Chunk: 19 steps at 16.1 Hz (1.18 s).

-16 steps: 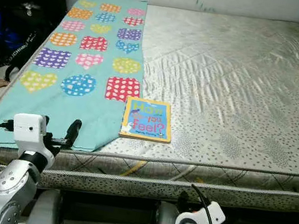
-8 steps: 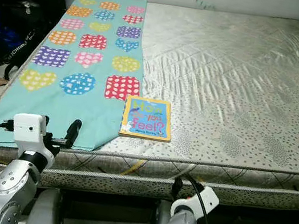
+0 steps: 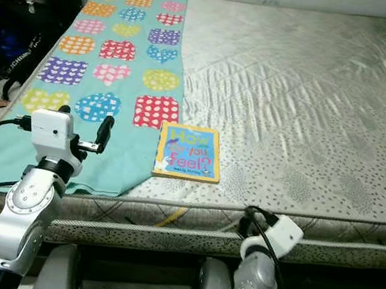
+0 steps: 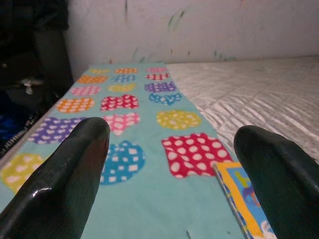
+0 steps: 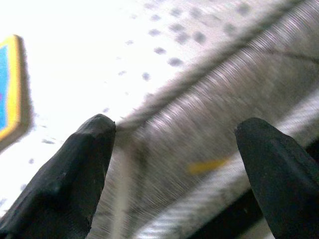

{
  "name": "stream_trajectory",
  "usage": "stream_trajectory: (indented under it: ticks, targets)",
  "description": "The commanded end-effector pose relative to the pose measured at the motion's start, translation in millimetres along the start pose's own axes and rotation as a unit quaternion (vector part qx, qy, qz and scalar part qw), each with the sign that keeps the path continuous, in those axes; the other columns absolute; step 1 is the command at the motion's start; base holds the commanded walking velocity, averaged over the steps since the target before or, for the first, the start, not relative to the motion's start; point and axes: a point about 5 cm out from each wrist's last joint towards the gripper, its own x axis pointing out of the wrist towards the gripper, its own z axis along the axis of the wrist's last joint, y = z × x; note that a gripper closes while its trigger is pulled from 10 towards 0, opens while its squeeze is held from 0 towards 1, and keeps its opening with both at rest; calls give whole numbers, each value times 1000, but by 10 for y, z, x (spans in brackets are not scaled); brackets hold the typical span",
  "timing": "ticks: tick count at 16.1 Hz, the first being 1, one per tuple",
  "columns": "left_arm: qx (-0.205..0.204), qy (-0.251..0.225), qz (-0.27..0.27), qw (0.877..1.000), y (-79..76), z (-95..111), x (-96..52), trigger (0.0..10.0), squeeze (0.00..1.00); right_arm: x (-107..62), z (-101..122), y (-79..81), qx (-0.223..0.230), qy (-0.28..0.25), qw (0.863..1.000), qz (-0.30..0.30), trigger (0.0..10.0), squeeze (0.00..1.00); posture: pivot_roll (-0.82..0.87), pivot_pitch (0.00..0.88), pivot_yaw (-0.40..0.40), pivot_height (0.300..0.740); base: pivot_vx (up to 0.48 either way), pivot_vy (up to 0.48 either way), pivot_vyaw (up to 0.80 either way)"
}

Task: Clean up the room

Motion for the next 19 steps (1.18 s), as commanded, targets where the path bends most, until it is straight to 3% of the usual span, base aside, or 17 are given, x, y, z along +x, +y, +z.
stream_trajectory:
  ticks: [1,7,9,10,19]
  targets:
    - [5,-4,8,1000,41,12,20,10000,0,-170,1366,1288,-276,-332,872,229,10000,0,-44,0,0,547,0,0,0]
    - [11,-34,16,999,50,77,91,10000,0,-231,1450,1344,-274,-348,864,238,10000,0,-39,0,0,547,0,0,0]
    - [9,-38,15,999,45,66,108,10000,0,-226,1487,1353,-267,-347,868,232,10000,0,-43,0,0,572,0,0,0]
    - [9,-38,14,999,38,59,109,10000,0,-222,1497,1348,-264,-346,871,229,10000,0,-43,0,75,582,0,0,0]
    - [2,-39,14,999,7,45,109,10000,0,-215,1564,1361,-249,-344,877,224,10000,0,-43,0,73,687,0,0,0]
